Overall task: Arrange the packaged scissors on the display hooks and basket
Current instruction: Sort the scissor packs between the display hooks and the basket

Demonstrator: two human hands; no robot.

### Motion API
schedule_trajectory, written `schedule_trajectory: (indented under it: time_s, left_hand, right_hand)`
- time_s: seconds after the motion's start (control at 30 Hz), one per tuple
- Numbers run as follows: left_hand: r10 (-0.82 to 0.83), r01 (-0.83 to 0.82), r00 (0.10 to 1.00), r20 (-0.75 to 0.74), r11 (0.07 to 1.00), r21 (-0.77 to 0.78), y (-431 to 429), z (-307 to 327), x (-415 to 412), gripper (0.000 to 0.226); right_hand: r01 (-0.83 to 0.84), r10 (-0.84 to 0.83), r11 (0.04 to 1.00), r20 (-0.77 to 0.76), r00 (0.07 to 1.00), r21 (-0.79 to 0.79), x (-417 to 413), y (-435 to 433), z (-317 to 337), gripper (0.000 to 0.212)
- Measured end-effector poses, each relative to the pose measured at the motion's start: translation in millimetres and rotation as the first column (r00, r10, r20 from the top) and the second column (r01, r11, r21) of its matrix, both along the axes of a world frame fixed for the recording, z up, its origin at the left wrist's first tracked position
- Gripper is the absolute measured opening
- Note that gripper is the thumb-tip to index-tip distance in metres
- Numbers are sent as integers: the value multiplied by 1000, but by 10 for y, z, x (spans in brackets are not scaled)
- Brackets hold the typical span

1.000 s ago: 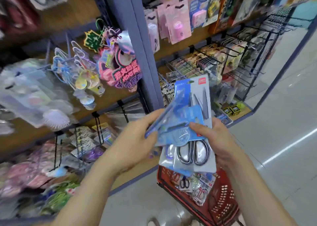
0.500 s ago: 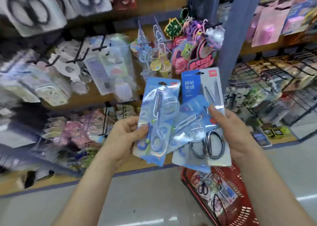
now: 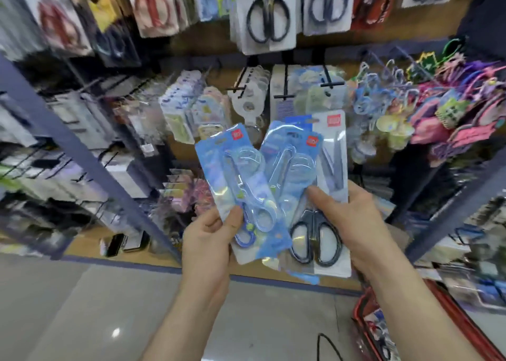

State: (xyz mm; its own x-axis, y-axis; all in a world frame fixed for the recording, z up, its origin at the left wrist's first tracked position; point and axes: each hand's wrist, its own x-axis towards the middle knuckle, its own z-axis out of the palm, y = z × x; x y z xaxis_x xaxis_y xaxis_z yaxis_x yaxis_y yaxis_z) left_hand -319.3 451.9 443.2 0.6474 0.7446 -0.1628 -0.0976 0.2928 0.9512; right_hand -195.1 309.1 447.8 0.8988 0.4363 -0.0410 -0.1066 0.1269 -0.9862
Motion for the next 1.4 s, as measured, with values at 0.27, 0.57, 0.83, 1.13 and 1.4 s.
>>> schedule_trajectory:
  time_s: [0.27,0.57,0.83,1.13,1.4]
  left_hand:
    - [32,-36,998,52,997,67,162,176,-76,29]
    - [-247,232,969,24,935,267,-101,452,469,53]
    - [-217,175,950,225,966,193,-532,1196,1912,9]
    - [-394,357,854,340,919,167,-1537,1704,3008,25]
    - [-584,452,743,327,798,398,-1626,2236,3558,23]
  right_hand:
    - [25,-30,999,110,993,48,-193,448,253,12]
    - [-22,10,997,138,990,81,147,-112,459,23]
    - [68,-103,982,198,975,178,760,-878,795,25]
    - [223,-307,928,271,912,300,1471,-1709,1132,23]
    - [461,-459,873,586,668,158,1766,-2003,1194,41]
